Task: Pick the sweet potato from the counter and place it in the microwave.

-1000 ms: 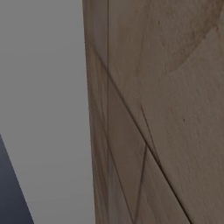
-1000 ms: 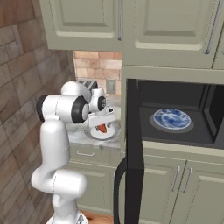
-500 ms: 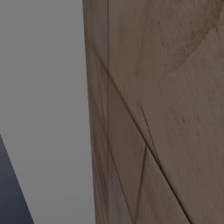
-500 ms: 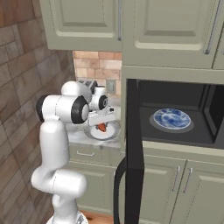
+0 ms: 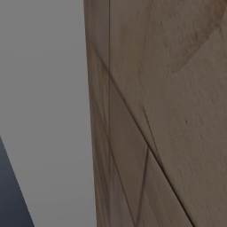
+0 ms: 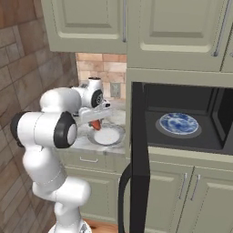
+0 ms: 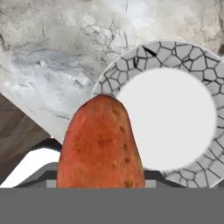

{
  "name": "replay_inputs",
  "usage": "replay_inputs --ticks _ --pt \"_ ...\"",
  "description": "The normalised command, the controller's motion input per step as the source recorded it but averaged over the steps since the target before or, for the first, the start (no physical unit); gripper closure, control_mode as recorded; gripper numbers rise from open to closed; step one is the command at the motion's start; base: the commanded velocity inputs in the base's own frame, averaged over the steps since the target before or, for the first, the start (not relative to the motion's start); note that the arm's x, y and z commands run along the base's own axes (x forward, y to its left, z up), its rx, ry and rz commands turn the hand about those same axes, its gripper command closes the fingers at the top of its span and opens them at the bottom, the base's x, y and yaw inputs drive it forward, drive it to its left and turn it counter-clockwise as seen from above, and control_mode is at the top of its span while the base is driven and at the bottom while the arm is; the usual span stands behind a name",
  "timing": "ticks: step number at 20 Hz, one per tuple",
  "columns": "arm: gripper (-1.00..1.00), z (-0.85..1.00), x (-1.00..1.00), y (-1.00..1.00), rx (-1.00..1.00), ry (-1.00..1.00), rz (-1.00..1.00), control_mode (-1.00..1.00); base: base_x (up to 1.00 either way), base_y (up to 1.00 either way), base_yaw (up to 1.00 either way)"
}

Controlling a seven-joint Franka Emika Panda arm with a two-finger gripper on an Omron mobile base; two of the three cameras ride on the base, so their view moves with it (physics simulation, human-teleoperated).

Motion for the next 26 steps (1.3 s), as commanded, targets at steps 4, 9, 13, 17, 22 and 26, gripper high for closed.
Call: replay_inputs --ticks 4,9,13,17,22,26 --pt "1.00 0.79 -1.00 0.43 0.00 -0.22 -0.02 -1.00 0.00 0.00 0.00" --pt "1.00 0.73 -1.00 0.20 0.00 -0.10 -0.06 -1.00 0.00 0.00 0.00" --pt "1.00 0.73 -1.00 0.01 0.01 0.05 -0.10 -1.00 0.00 0.00 0.00" --pt "1.00 0.74 -1.00 0.00 0.01 -0.10 -0.13 -1.00 0.00 0.00 0.00" --pt "1.00 0.85 -1.00 -0.02 0.00 -0.02 -0.16 -1.00 0.00 0.00 0.00" --pt "1.00 0.95 -1.00 -0.22 0.03 0.00 -0.17 -1.00 0.00 0.00 0.00"
